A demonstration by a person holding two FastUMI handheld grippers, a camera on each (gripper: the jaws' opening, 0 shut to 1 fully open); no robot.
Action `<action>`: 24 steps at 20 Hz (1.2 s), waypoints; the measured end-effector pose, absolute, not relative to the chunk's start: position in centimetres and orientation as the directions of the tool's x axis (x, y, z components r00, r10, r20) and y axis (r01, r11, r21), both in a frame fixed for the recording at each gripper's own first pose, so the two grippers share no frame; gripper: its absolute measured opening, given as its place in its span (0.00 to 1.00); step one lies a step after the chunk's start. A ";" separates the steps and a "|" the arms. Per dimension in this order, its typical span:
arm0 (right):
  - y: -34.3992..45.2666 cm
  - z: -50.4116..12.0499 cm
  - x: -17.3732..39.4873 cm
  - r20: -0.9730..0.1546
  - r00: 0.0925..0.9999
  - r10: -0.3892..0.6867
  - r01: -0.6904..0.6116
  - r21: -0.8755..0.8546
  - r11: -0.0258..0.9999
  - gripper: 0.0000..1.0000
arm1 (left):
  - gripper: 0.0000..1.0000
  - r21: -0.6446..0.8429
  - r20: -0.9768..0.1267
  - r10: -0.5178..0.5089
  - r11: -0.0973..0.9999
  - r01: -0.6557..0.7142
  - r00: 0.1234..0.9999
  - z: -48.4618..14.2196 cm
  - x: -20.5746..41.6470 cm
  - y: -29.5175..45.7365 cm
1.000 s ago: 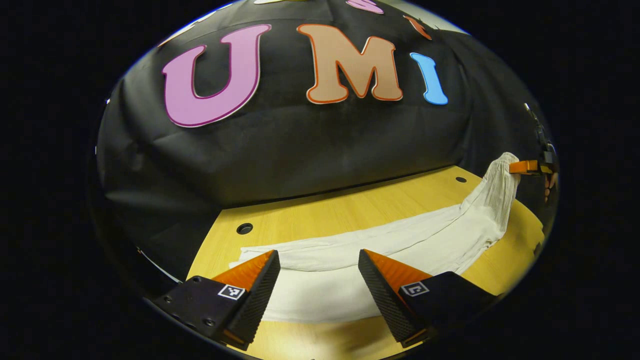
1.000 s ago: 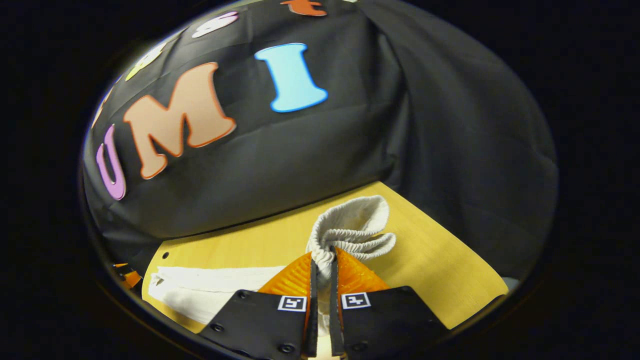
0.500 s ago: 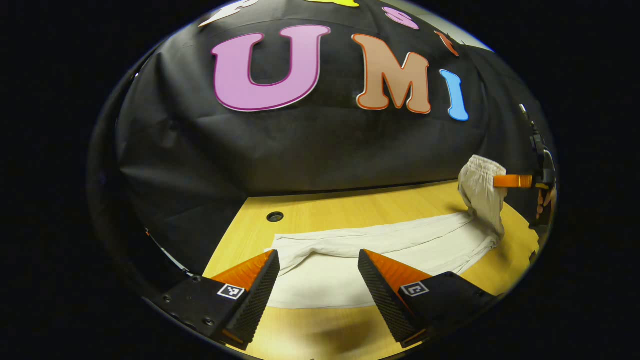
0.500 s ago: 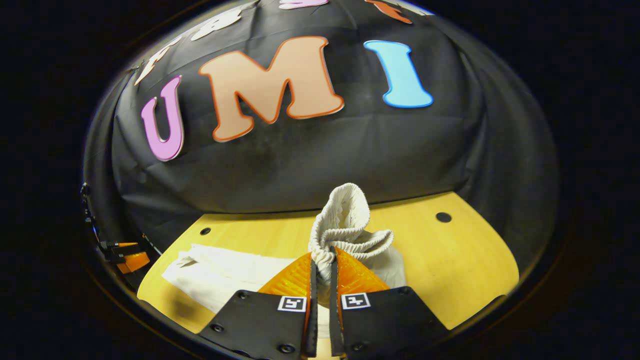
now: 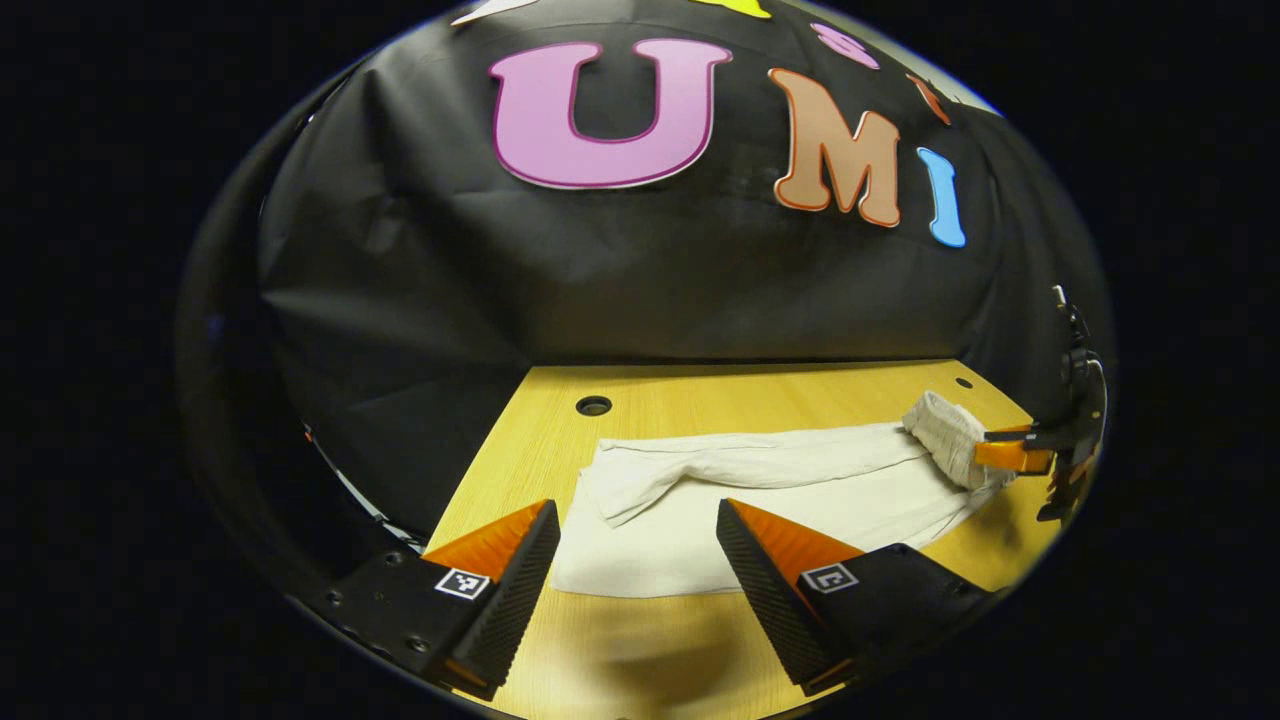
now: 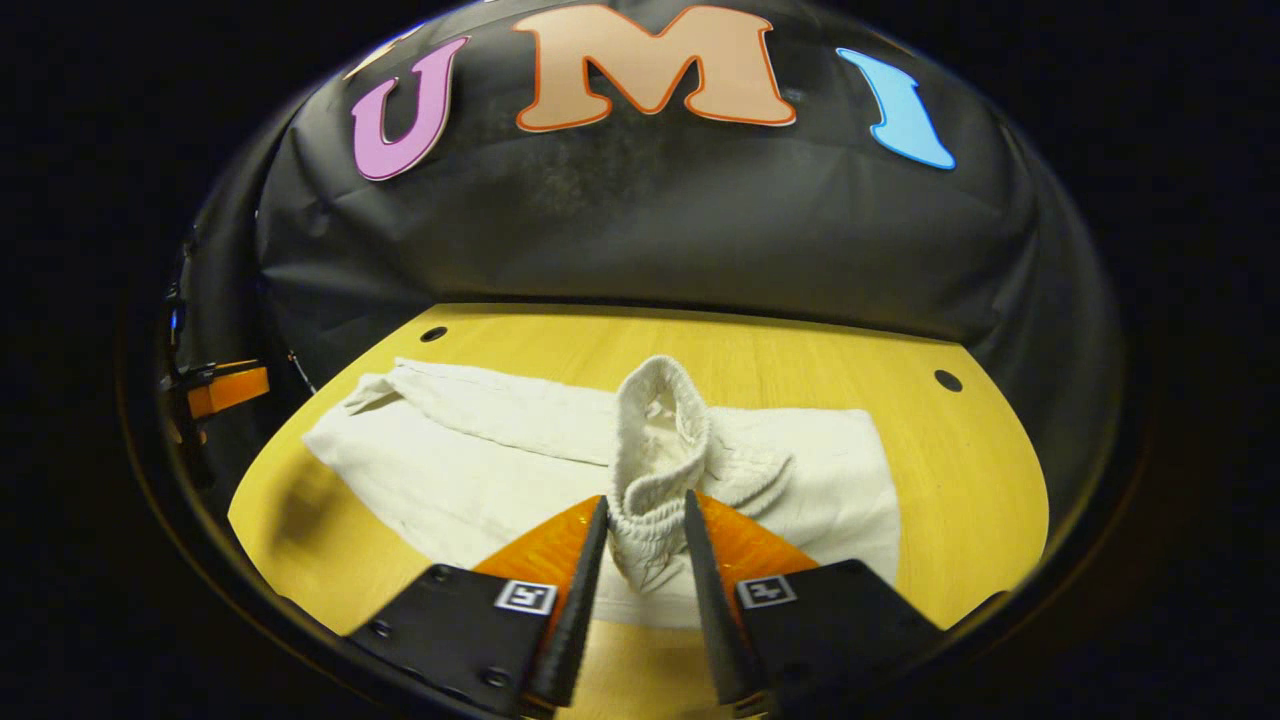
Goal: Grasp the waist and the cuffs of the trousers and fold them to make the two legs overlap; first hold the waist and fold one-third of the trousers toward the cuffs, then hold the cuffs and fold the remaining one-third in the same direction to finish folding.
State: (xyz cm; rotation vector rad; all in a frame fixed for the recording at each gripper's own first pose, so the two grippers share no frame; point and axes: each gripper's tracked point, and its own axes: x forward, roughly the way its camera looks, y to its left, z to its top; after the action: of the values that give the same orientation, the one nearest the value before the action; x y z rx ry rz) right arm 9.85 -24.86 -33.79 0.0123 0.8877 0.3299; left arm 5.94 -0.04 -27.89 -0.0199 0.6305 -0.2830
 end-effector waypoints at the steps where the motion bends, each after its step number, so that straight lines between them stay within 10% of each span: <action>1: -25.6 -31.7 11.0 -0.744 0.607 0.281 -0.277 0.133 0.952 0.72 | 0.96 -0.114 -0.582 -0.264 0.963 0.244 0.769 -28.5 6.3 0.5; 2: -26.4 -30.0 12.1 -0.733 0.628 0.262 -0.270 0.111 0.956 0.96 | 0.96 -0.125 -0.587 -0.262 0.964 0.234 0.766 -29.3 6.8 0.9; 17: -37.0 -28.7 7.1 -0.754 0.657 0.000 -0.022 -0.019 1.000 0.96 | 0.96 -0.102 -0.759 -0.260 0.953 0.285 0.597 -41.4 7.6 0.1; 24: -37.3 -28.5 7.0 -0.752 0.659 0.029 -0.054 -0.009 0.999 0.94 | 0.33 -0.150 -0.745 -0.261 0.962 0.227 0.614 -41.3 7.2 -2.1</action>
State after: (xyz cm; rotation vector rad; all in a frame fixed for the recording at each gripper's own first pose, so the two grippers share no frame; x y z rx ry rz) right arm 7.05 -37.35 -28.54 -0.0313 0.8499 0.0464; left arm 7.23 -2.11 -41.34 -0.0419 0.8648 -0.2812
